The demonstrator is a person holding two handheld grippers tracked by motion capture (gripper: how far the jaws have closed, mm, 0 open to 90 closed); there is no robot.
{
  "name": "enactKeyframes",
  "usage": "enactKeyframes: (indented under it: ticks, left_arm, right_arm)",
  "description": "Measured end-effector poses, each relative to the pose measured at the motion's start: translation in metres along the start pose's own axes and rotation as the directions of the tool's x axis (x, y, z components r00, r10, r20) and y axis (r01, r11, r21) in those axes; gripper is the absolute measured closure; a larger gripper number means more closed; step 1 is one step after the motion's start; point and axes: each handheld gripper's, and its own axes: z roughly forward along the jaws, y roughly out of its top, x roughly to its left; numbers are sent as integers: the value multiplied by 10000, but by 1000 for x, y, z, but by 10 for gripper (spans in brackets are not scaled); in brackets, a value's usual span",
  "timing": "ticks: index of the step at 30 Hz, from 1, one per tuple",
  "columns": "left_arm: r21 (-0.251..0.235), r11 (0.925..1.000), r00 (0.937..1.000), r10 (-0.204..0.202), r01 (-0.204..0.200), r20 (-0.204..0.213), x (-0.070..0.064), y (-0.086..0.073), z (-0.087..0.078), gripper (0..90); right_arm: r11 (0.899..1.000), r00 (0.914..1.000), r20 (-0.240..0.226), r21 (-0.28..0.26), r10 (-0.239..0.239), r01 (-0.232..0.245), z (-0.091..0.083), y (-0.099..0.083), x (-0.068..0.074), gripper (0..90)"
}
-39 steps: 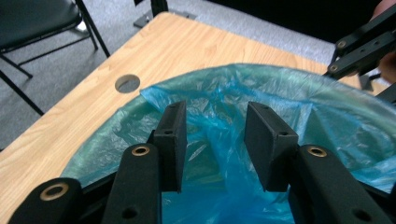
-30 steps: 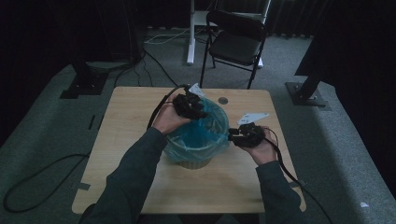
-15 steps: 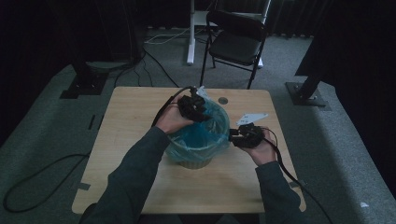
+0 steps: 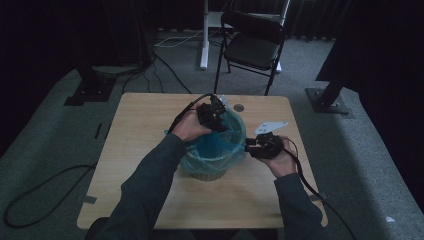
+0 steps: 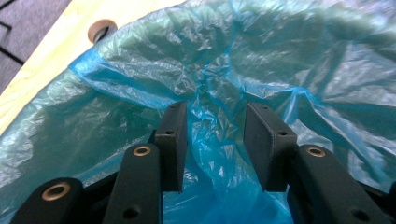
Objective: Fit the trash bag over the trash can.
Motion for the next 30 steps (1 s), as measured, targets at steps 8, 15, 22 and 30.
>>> enactKeyframes:
  ticks: [8, 15, 22, 30]
  left_arm:
    - [763, 9971, 9996, 33, -12, -268, 1, 2, 11, 593]
    - [1269, 9919, 9993, 78, -31, -363, 0, 2, 18, 585]
    - [1221, 9923, 9978, 298, -223, -598, -2, 4, 16, 584]
    - [-166, 9993, 9956, 319, -335, -882, -5, -2, -12, 584]
  right_arm:
    - [10000, 10000, 7, -14, -21, 21, -1, -1, -1, 654]
    - [10000, 10000, 6, -27, -6, 6, -3, -1, -1, 649]
    - [10000, 10000, -51, -16, -47, 47, -1, 0, -1, 639]
    - [10000, 10000, -21, -59, 61, -61, -4, -2, -3, 622]
